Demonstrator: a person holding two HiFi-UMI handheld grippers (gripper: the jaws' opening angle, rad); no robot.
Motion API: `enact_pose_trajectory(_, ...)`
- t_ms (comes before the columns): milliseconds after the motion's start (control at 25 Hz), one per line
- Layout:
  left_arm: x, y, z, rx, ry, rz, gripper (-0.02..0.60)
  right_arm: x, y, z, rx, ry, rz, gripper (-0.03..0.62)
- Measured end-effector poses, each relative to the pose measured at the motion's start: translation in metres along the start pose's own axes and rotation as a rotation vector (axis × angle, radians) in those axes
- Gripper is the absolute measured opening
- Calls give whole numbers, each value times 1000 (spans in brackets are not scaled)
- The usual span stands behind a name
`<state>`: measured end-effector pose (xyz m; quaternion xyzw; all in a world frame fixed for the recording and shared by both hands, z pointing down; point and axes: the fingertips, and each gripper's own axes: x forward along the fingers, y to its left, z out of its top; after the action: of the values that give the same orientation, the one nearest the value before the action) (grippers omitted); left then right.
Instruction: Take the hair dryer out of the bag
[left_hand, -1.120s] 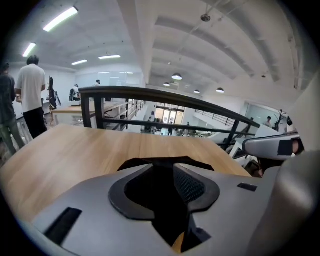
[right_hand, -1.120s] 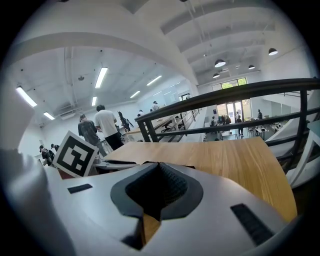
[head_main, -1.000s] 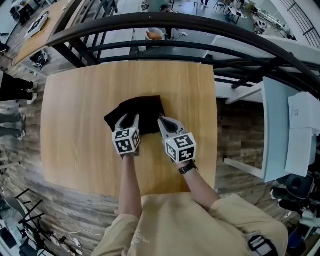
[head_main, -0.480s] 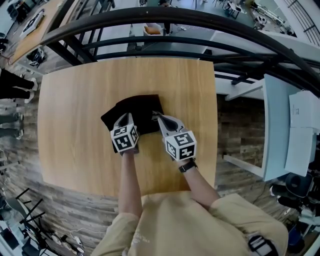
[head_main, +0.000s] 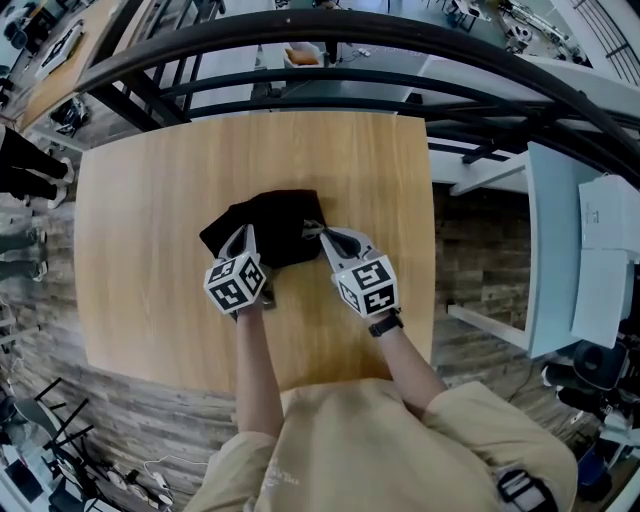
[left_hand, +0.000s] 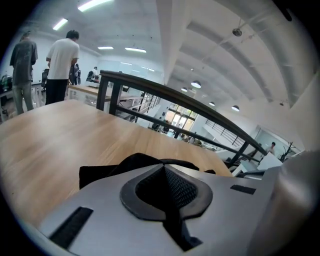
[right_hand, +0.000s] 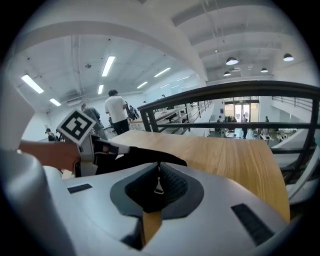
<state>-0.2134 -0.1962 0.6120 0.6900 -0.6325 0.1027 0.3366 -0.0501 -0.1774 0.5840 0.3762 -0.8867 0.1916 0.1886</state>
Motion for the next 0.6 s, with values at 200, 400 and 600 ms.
enact_pose_trajectory(200, -5, 3, 6, -16, -15, -5, 14, 13, -7, -14, -195, 94, 75, 15)
enact_pose_trajectory(400, -10, 3, 11, -66, -28, -40, 14, 37, -7, -27, -409, 186, 190, 15)
enact_pose_trajectory(600, -11, 3, 12, -60, -29, -41, 14, 56, 3, -41, -559, 276, 310, 79)
